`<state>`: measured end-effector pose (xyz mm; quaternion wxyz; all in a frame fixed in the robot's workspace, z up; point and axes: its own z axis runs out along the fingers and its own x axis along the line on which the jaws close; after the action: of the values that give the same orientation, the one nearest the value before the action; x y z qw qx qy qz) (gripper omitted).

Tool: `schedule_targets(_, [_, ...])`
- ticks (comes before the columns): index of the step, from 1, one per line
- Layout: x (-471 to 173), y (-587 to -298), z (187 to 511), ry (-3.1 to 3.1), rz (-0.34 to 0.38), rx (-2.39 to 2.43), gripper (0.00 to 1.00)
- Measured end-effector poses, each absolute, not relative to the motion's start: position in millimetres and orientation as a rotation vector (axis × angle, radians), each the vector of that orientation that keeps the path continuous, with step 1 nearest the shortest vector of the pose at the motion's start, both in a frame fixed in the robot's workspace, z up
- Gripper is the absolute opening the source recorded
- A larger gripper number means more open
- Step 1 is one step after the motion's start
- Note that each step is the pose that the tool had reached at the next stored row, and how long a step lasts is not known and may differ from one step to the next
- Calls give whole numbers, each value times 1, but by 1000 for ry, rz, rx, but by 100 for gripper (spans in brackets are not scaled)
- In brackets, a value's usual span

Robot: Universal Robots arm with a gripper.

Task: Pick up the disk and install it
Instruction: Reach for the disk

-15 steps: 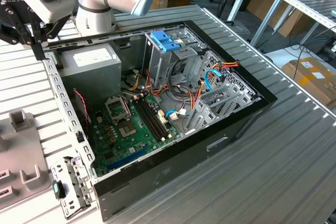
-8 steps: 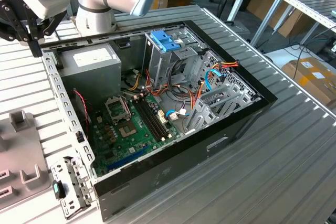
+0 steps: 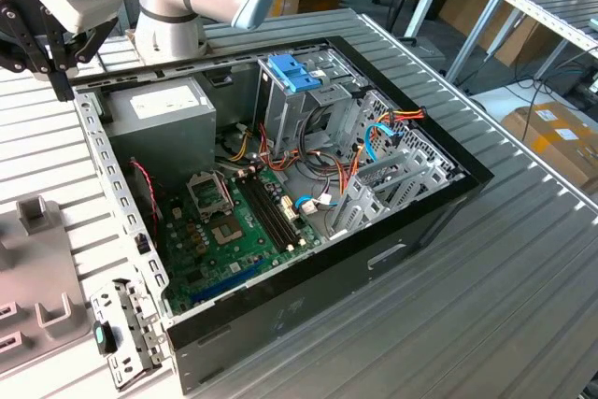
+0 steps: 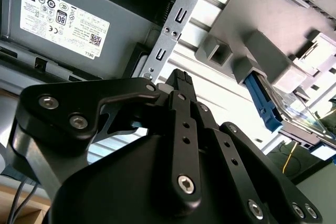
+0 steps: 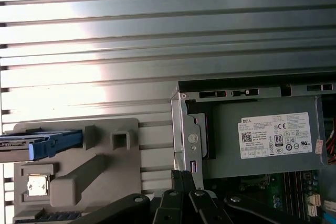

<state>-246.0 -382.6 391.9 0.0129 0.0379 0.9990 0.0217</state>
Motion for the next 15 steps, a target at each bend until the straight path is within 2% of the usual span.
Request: schedule_targets(15, [-255,-383,392,3113,68,118,11])
